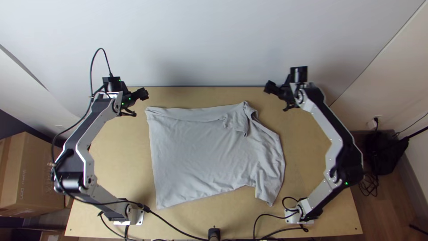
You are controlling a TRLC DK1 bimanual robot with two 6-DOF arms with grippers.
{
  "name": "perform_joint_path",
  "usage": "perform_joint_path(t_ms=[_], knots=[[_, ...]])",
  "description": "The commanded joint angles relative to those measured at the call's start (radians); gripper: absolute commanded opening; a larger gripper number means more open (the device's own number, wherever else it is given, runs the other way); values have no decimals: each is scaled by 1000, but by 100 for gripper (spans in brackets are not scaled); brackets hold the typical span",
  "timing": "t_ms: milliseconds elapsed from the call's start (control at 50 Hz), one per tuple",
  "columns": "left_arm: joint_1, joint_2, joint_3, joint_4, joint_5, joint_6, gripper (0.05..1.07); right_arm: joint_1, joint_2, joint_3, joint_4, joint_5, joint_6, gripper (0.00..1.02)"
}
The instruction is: Fold the t-shirt
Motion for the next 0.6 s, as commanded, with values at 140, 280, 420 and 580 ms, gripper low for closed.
perform_joint_path(t_ms=[140,280,420,580], knots=[[-71,-267,-85,-256,38,55,103,-128,-193,-32,-330,-96,-3,98],[-120,-431,-198,-317,41,123,103,-168,-232,-81,-491,-119,-72,98],[-158,-538,-237,-388,39,150,103,-209,-275,-215,-588,-153,-192,95],[-174,-616,-263,-423,39,159,103,-251,-306,-414,-626,-154,-322,86]])
